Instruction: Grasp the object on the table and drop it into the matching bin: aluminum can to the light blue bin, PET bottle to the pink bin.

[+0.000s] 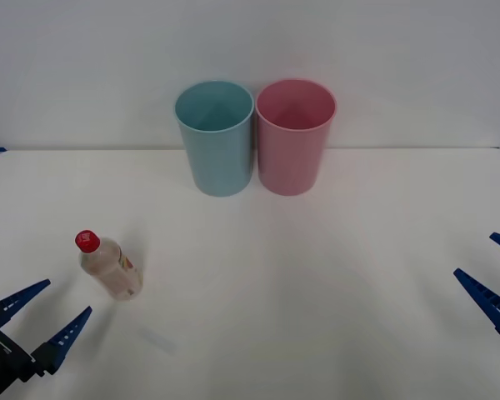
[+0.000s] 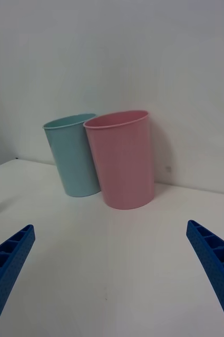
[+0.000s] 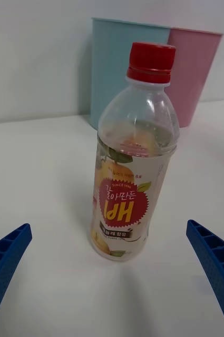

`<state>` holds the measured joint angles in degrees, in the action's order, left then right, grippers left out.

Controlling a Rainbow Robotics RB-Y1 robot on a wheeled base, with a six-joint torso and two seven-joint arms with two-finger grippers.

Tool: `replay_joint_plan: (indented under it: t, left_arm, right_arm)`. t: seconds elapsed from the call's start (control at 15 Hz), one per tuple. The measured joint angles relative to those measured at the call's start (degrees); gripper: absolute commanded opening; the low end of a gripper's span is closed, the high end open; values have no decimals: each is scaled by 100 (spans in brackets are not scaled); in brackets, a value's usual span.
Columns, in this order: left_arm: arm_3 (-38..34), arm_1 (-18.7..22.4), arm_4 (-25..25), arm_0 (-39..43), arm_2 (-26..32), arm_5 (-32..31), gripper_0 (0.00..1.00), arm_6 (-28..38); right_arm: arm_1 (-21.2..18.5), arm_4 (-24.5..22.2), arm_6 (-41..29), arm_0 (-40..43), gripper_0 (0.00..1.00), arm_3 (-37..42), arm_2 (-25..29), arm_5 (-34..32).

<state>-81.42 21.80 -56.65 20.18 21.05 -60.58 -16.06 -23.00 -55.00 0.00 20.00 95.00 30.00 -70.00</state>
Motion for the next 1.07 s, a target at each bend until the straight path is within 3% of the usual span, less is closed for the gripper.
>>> replay_joint_plan:
  t: [0.27, 1.07]
  left_arm:
    - [593, -4, 105, -439, -281, 97, 100, -481]
    - [637, -661, -101, -893, -424, 475, 100, -576]
  right_arm:
    - [0, 0, 0, 0, 100, 0, 0, 0]
    - [0, 0, 0, 0, 100, 0, 0, 0]
